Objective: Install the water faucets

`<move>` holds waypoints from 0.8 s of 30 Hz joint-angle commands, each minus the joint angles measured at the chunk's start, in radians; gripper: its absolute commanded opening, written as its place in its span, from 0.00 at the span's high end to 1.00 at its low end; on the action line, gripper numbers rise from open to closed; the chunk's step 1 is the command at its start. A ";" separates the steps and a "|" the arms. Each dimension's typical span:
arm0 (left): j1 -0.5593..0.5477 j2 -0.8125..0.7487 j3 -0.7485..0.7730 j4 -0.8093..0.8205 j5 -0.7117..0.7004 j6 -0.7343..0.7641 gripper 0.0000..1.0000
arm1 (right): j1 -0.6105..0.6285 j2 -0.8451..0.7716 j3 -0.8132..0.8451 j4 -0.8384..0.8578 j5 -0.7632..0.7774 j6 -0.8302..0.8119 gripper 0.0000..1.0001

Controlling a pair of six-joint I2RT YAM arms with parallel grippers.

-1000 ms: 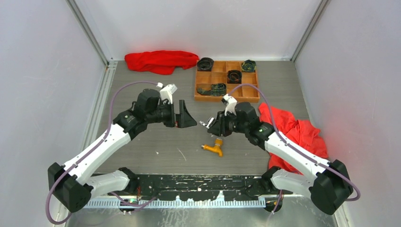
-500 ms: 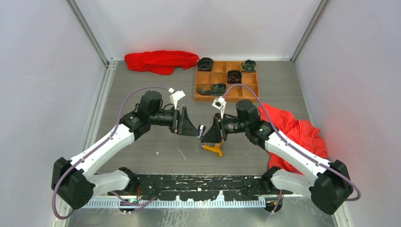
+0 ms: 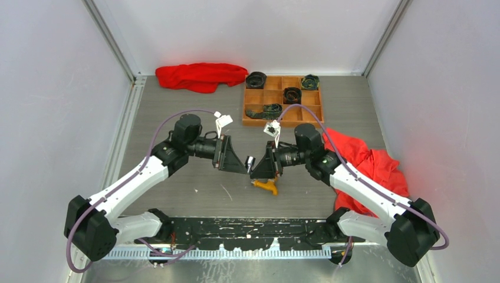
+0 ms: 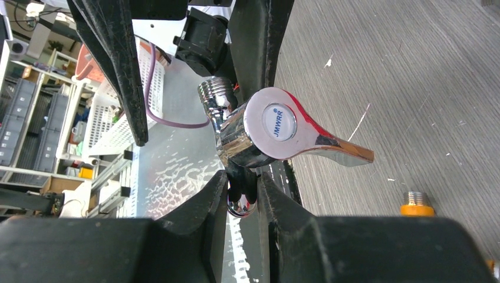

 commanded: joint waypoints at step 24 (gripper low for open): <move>0.003 -0.045 -0.005 0.037 -0.066 -0.001 1.00 | -0.001 -0.004 0.061 0.060 0.037 0.039 0.84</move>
